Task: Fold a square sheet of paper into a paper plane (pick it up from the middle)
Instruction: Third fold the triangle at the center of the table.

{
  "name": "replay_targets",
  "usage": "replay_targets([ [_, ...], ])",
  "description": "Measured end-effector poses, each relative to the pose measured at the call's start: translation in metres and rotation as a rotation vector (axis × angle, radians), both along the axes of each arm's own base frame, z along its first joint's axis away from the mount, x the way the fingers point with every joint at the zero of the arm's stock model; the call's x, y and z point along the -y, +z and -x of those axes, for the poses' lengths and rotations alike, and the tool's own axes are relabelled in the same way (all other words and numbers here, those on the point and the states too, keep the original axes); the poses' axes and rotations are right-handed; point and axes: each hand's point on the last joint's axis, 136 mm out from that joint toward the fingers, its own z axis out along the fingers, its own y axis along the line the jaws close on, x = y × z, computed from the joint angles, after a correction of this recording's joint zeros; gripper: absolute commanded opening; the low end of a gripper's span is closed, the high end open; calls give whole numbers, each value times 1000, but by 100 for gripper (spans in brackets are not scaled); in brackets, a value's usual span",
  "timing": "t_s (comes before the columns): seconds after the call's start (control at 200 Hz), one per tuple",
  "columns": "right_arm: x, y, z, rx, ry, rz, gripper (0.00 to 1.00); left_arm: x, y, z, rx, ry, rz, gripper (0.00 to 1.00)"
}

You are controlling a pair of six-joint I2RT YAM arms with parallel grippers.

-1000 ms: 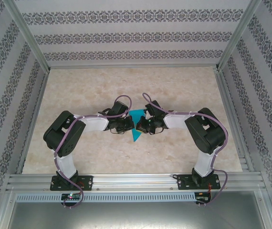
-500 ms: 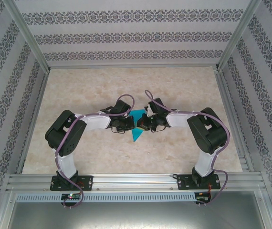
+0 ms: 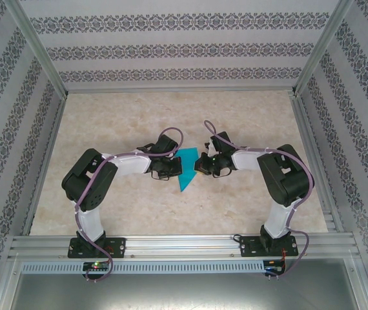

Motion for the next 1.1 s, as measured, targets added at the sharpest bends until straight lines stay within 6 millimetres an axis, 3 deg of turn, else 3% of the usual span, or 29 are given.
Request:
replay_targets([
  [0.145,13,3,-9,11,-39,-2,0,0,0,-1,3,-24,-16,0],
  [0.25,22,17,-16,48,-70,0,0,0,1,-4,14,-61,-43,0],
  [0.355,19,38,-20,110,-66,-22,0,0,1,-6,37,-109,-65,0],
  [0.445,10,45,-18,135,-41,-33,0,0,2,-8,64,-160,-79,0],
  [0.749,-29,23,11,79,66,-44,0,-3,2,-13,117,-278,-103,0],
  [0.899,-30,7,14,30,61,-38,0,-3,2,-13,121,-297,-99,0],
  [1.099,-26,1,15,14,48,-15,0,-5,1,-15,118,-291,-115,0],
])
